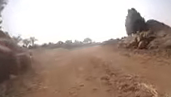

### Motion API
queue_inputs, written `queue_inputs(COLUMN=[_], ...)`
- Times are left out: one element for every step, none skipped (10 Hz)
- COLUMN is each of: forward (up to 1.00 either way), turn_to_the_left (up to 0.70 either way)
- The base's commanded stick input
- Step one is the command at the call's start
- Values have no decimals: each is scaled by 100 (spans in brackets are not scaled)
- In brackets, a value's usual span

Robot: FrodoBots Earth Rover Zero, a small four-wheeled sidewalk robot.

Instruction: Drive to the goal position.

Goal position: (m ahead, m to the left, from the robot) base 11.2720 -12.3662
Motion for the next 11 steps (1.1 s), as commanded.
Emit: queue_inputs(forward=[70, 70, 70, 70, 70, 70, 70, 70, 70, 70, 70], turn_to_the_left=[8, 12, 8, 3, 0, 0, 0, 0, 0, 0, 0])
